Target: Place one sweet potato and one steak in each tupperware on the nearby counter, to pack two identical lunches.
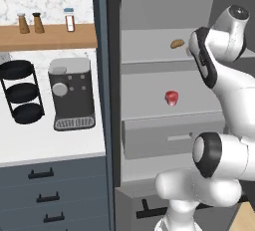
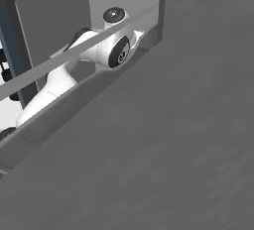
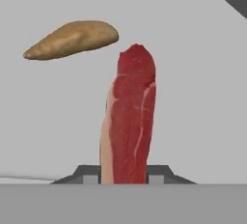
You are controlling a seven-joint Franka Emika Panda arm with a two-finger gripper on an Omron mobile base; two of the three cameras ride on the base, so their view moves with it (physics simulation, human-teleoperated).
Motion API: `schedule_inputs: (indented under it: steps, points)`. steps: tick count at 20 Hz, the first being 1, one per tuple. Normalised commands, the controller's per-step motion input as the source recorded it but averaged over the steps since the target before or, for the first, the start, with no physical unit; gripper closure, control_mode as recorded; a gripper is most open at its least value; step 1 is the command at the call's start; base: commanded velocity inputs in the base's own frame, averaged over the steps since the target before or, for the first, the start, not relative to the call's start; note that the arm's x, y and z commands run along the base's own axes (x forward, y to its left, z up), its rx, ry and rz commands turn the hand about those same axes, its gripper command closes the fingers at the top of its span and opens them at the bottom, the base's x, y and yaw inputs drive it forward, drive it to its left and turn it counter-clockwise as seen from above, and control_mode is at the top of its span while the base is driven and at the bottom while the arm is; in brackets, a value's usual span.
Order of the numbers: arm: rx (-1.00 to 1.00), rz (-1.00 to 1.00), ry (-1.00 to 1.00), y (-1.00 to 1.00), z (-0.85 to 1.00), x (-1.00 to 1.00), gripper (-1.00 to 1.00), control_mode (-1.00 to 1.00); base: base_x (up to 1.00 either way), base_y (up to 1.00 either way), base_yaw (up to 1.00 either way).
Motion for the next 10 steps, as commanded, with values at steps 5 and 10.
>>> schedule_inputs:
  steps: [5, 10]
  points:
    - [0.0, -0.02, 0.0, 0.38, 0.07, -1.0, 1.0, -1.0, 0.0, 0.0, 0.0]
    - [0.01, -0.01, 0.03, 0.37, -0.01, -1.0, 1.0, -1.0, 0.0, 0.0, 0.0]
